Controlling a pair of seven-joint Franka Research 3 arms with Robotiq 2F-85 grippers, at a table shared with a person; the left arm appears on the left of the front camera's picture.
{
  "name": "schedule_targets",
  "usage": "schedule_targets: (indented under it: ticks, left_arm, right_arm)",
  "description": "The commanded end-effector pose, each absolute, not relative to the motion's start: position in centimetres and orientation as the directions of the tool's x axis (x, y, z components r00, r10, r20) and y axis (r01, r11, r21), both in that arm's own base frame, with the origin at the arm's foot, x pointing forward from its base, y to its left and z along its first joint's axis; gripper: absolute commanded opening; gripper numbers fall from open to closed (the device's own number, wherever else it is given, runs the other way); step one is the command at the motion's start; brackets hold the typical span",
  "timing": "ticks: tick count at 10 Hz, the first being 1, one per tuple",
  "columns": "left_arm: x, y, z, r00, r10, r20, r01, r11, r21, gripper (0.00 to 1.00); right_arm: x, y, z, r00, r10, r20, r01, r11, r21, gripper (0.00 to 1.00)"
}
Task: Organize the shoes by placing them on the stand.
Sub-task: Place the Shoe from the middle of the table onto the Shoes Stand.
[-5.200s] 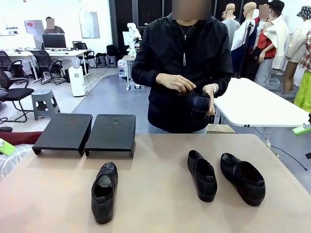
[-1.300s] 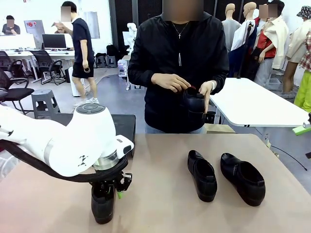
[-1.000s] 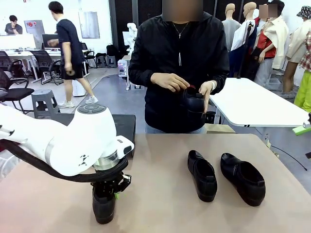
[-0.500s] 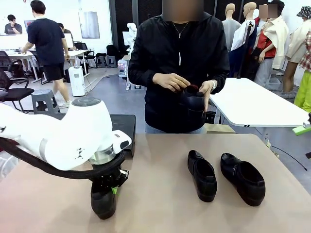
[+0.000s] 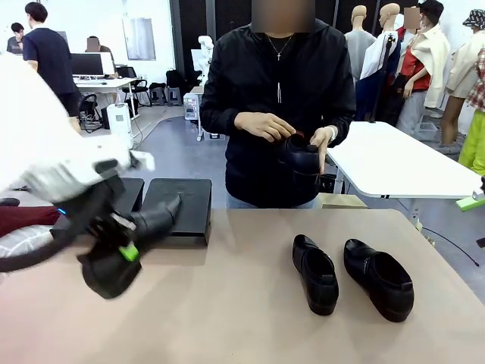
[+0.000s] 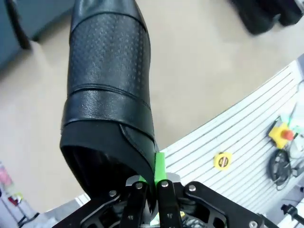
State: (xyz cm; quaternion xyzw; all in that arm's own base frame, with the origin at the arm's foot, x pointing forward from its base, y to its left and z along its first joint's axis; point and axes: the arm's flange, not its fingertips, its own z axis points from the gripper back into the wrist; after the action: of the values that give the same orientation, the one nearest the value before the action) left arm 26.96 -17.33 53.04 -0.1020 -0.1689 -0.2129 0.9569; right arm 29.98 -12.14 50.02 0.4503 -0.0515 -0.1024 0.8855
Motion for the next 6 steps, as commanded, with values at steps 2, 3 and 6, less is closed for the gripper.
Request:
schedule_targets:
  ticks: [2, 3, 6]
  left_arm:
    - [28.13, -19.52, 49.43, 0.873, -0.388, 0.294, 0.434, 0.895, -0.106, 0.0]
    - [28.13, -19.52, 49.43, 0.873, -0.388, 0.294, 0.434, 0.895, -0.106, 0.0]
    - [27.84, -19.37, 49.22, 0.871, -0.408, 0.274, 0.446, 0.89, -0.094, 0.0]
  right_arm:
    - [29.93, -12.19, 50.43, 0.973, -0.232, -0.014, 0.148, 0.568, 0.809, 1.0]
    - [29.93, -12.19, 50.43, 0.973, -0.232, -0.014, 0.148, 0.568, 0.809, 1.0]
    - [29.93, -12.19, 50.43, 0.973, -0.232, -0.014, 0.148, 0.568, 0.809, 1.0]
